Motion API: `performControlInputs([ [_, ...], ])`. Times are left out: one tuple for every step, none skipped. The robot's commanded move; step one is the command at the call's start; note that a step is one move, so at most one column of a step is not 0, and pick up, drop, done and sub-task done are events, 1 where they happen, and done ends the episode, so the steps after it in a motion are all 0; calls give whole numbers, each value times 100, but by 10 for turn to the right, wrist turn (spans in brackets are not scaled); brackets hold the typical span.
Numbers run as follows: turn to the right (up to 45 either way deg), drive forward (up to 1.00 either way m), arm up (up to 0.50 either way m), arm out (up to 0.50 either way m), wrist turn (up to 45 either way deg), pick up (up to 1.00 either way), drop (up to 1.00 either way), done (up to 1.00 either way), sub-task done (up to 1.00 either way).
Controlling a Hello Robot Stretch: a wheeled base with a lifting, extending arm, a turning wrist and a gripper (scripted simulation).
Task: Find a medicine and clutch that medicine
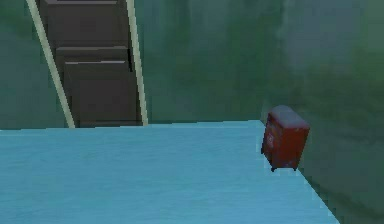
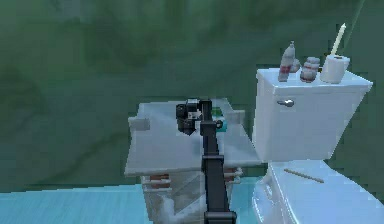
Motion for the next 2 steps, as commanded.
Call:
performControlInputs([
  [0,0,10,0,0,0,0,0,0],
  [0,0,0,0,0,0,0,100,0],
])
